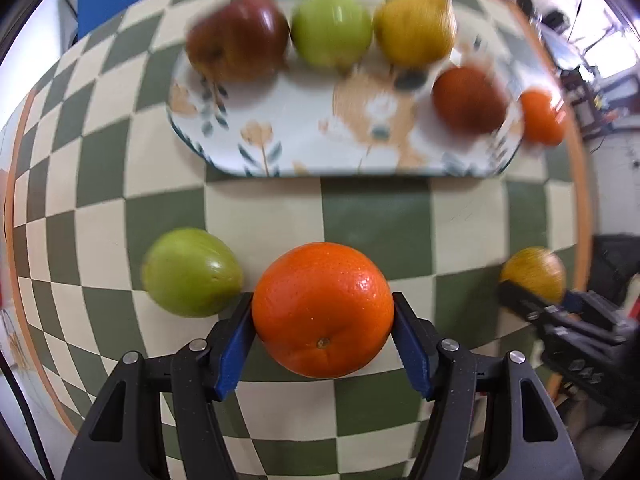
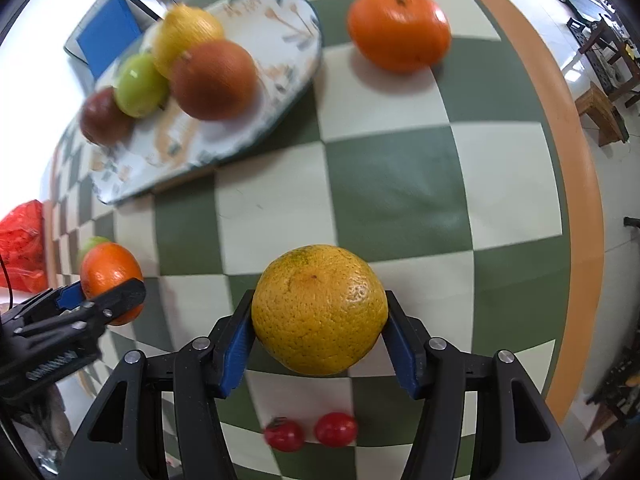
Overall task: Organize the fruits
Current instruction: 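Grasp the yellow citrus with the right tool while the left grasps an orange, then place the yellow citrus on the plate with the right tool while the left places the orange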
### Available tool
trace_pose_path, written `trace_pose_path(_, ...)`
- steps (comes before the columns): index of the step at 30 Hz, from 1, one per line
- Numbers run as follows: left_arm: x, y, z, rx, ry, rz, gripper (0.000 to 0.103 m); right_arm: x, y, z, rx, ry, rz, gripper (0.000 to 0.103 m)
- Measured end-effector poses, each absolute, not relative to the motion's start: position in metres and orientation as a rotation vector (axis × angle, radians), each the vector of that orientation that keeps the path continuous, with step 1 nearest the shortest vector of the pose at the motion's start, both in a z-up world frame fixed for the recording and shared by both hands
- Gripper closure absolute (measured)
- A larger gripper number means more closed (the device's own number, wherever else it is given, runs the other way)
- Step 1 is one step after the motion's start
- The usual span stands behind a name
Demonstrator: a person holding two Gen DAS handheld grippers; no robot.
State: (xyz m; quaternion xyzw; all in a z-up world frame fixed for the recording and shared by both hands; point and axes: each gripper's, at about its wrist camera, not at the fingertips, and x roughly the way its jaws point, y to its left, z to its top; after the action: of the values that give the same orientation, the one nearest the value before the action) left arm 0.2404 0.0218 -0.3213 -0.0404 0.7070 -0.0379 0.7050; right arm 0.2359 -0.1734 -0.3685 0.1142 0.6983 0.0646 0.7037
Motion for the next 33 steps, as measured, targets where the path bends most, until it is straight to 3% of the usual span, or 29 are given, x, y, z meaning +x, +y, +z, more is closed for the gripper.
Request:
trace_pose_path(7,0.291,0.054,-0.264,-0.199,1.475,-0.101,0.040,0.271,-0.139,-0.329,0.324,1.451,0.250,0.041)
trace_pose_path(13,0.347,0.078,-0.300,-0.357,1.569,-0.073,0.040,0.316,-0.096,-0.326,0.332,1.427,0.296,0.041)
trace_pose_path(25,0.358,0.093,-0.337,-0.502,1.685,-0.076,0.040,0.345,-0.066,-0.361,0.348,1.479,0.316,0.041)
trace_pose_path(29,0.359,0.095,-0.343,-0.524,1.711,-0.072,0.040,0.345,-0.071,-0.361,0.376,1.481,0.305,0.022)
trace_pose_path(33,0.357,0.104,-0.341,-0.531,1.699,-0.057,0.036,0.344,-0.076,-0.351,0.377,1.481,0.304,0.018)
